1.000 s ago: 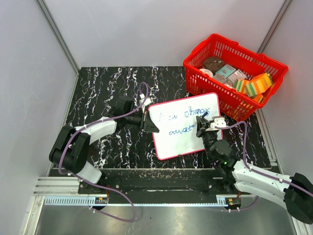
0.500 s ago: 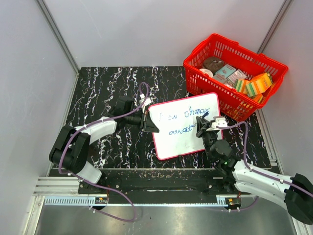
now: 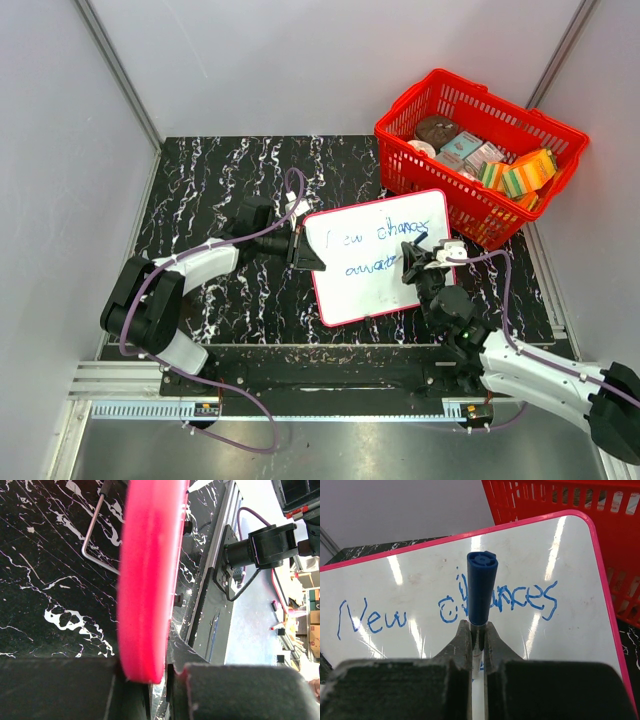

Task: Write a sentence on the whiteboard
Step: Write a sentence on the whiteboard, then place the whiteboard at the center of the board, then put down the whiteboard marker without the cap at the corner of the board.

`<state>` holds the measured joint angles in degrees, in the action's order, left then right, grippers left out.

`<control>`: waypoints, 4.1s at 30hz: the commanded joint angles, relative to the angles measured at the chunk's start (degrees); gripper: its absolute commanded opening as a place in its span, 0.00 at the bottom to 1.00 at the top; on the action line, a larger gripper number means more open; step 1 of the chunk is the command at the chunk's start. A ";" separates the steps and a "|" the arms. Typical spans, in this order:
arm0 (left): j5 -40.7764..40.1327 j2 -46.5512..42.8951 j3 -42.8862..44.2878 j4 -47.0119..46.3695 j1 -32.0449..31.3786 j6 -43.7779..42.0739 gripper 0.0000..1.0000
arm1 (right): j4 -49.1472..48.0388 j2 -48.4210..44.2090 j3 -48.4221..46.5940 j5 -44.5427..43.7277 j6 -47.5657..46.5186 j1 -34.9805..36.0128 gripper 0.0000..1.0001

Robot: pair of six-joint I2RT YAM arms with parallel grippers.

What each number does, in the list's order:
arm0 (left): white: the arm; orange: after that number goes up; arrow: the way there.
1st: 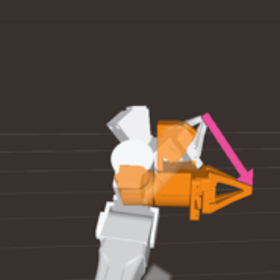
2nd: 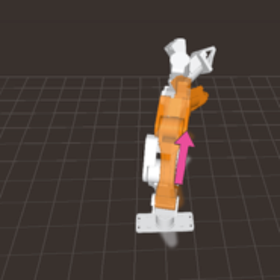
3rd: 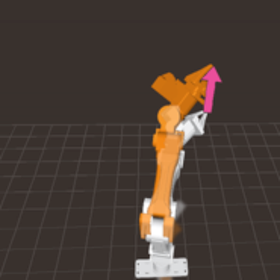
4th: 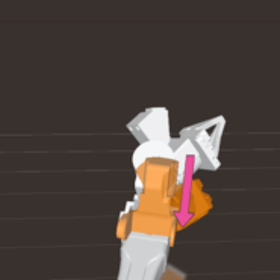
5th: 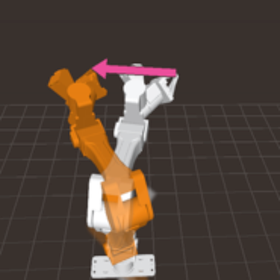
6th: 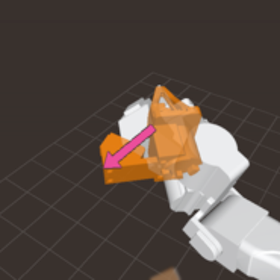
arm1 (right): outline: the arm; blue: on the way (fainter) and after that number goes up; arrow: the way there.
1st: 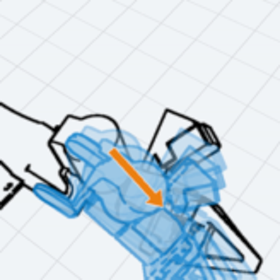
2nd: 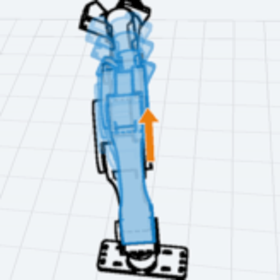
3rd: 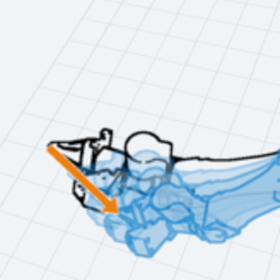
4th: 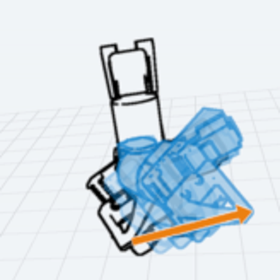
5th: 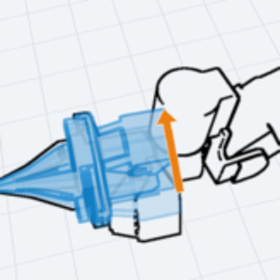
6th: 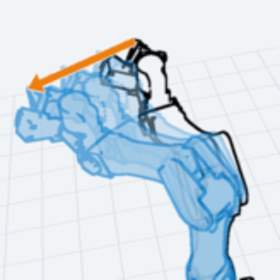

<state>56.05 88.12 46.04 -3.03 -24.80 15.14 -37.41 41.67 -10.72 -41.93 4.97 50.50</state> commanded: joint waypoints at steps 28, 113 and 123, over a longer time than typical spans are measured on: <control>-11.84 -0.22 0.19 2.85 -1.13 -9.86 0.00 | 6.56 -5.19 -1.93 -5.00 -2.07 -0.40 0.00; -60.43 -54.99 3.78 23.32 -1.39 -0.55 0.99 | 21.33 28.15 -38.92 51.76 18.92 -0.32 0.00; -62.65 -53.58 11.52 23.33 -1.39 -1.34 0.99 | 25.01 52.45 -52.99 67.86 30.79 0.56 0.00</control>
<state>-6.31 32.88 55.07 19.90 -26.15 15.22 -13.67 89.52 -58.92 18.61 30.04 50.35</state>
